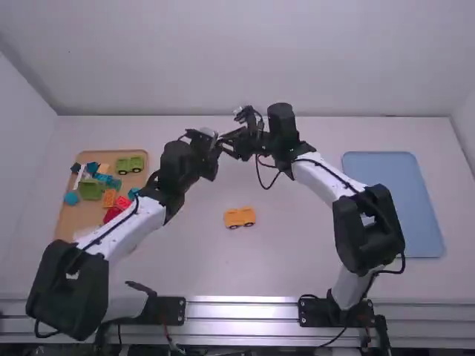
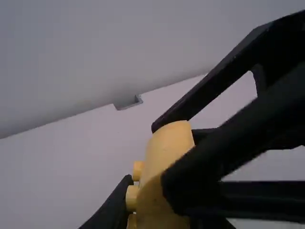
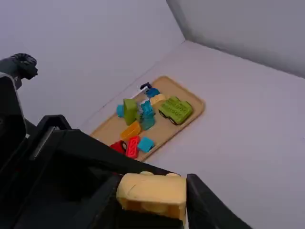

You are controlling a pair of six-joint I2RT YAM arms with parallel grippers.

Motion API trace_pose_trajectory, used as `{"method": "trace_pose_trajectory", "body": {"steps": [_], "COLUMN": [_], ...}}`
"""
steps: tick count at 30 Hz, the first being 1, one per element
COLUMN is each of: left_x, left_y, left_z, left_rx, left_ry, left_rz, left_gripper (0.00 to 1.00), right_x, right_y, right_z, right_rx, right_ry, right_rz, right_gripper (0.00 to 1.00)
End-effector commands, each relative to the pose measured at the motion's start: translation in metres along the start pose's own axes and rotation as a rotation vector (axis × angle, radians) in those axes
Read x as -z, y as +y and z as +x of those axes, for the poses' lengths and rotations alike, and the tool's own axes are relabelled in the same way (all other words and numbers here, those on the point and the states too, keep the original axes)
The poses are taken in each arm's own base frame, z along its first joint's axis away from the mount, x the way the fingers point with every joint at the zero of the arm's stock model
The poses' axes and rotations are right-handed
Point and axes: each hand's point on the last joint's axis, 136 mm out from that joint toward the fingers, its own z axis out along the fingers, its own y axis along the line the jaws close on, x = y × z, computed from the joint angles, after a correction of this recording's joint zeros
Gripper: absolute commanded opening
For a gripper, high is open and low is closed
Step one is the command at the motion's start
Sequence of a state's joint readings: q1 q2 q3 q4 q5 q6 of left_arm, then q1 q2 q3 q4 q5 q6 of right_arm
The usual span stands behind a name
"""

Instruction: Assemble lego blocks to make yellow taxi

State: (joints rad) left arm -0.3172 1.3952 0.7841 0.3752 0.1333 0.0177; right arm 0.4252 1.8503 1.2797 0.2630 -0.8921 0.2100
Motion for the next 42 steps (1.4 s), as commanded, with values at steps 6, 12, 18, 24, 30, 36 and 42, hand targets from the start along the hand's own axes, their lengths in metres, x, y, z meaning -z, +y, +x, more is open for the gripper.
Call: {"method": "trace_pose_trajectory", "body": {"steps": [6,12,18,24,30,36,42], "left_x": [-0.002,-0.001,0.009,0.042,0.071,0.085,0.081], "left_y": [-0.014,-0.012,-0.023,-0.038,-0.038,-0.054,-0.052], "left_z": [-0.004,-0.003,0.005,-0.015,-0.017,-0.006,0.000], "left_rx": [0.008,0.057,0.063,0.039,0.014,-0.041,-0.017], "left_ry": [-0.024,-0.018,0.031,-0.028,-0.087,-0.123,-0.107], "left_rz": [0.074,0.067,0.149,0.466,0.712,0.906,0.911], "left_gripper": [0.11,0.99,0.99,0.99,0.99,0.99,0.99], "right_x": [-0.011,-0.011,0.009,0.034,0.044,0.044,0.039], "right_y": [0.018,0.017,0.007,0.019,0.037,0.058,0.082], "right_z": [0.012,0.008,-0.004,-0.014,-0.012,-0.006,0.007], "right_rx": [-0.011,0.005,0.073,0.221,0.344,0.436,0.549], "right_ry": [0.038,0.024,-0.002,0.018,0.049,0.092,0.129], "right_rz": [-0.069,-0.067,-0.061,-0.172,-0.262,-0.314,-0.382], "right_gripper": [0.26,0.22,0.13,0.13,0.13,0.13,0.13]}}
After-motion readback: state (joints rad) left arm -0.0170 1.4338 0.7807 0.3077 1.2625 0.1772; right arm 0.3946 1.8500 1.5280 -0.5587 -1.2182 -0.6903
